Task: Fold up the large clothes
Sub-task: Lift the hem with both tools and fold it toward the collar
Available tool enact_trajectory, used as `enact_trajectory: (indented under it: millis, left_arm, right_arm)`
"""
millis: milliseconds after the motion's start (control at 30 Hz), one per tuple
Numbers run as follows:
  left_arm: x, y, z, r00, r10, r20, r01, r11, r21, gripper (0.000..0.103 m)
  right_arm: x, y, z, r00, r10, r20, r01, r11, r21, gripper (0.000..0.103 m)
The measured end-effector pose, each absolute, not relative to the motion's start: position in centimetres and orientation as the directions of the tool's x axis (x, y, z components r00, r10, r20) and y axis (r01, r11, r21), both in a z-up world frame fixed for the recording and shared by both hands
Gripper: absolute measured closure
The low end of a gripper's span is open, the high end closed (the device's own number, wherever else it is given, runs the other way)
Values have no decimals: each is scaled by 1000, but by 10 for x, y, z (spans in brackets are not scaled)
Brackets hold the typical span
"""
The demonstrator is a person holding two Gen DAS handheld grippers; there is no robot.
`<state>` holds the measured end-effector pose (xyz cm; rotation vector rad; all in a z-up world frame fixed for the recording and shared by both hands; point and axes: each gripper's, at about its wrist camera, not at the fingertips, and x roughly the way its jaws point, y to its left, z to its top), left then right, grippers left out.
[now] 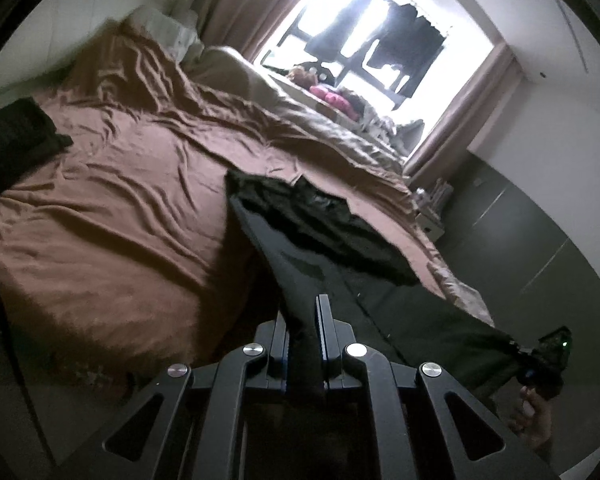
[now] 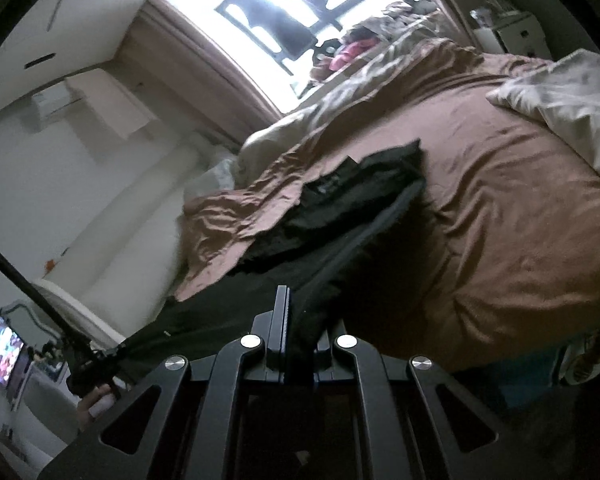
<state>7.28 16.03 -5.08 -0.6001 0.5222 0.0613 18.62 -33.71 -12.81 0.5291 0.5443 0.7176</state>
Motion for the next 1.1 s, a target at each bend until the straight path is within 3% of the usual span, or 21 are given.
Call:
enact_trajectory:
  millis: [567, 833, 1100]
  left_arm:
    - [-23, 130, -60, 895, -111, -433, -162, 822, -546, 92]
    - [-8, 138, -47, 903, -126, -411, -130, 832, -540, 92]
    - [36, 149, 1, 922, -118, -368, -81, 873, -482, 92]
  right_arm:
    - [132, -350, -150, 608, 750, -261, -491, 614, 618, 98]
    - [158, -348, -130, 602, 756, -256, -521, 615, 592, 98]
    - [207, -321, -86, 606, 773, -186, -587, 593, 552, 98]
